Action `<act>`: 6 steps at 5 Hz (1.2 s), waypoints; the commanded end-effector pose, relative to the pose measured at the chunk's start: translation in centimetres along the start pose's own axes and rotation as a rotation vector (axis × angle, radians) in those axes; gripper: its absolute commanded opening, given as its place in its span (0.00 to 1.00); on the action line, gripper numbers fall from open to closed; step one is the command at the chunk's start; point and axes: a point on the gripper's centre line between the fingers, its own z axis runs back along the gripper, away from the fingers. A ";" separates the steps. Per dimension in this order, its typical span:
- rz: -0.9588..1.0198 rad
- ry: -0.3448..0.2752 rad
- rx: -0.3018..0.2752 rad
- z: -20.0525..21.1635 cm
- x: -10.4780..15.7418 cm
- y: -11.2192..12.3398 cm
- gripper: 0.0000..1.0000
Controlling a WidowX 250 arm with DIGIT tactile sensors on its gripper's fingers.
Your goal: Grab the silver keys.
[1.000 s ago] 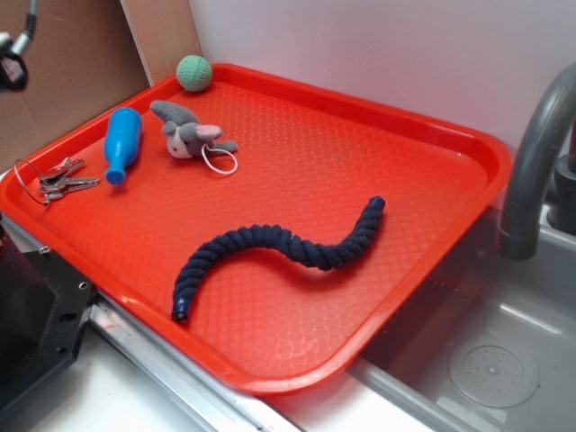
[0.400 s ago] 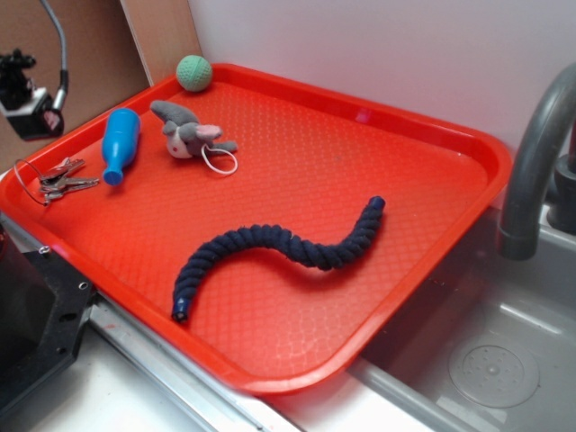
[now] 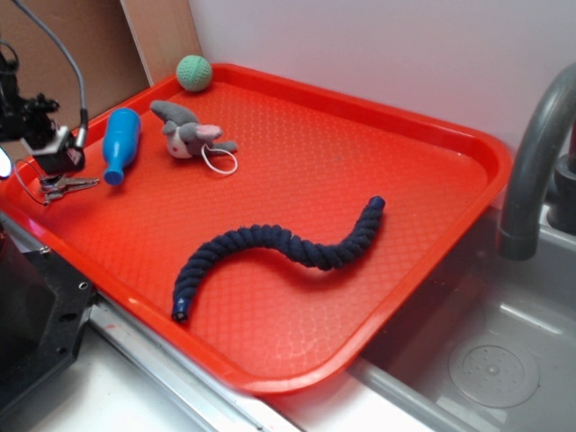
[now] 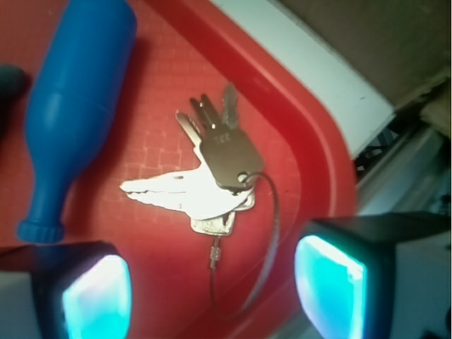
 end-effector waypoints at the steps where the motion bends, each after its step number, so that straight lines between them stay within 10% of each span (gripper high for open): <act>1: 0.016 0.002 -0.010 -0.9 0.2 0.6 0.00; 4: -0.081 0.010 0.020 1.1 0.9 -0.6 0.00; 5: -0.275 0.032 0.039 5.6 3.1 -4.3 0.00; 6: -0.485 0.022 -0.077 10.4 5.0 -8.9 0.00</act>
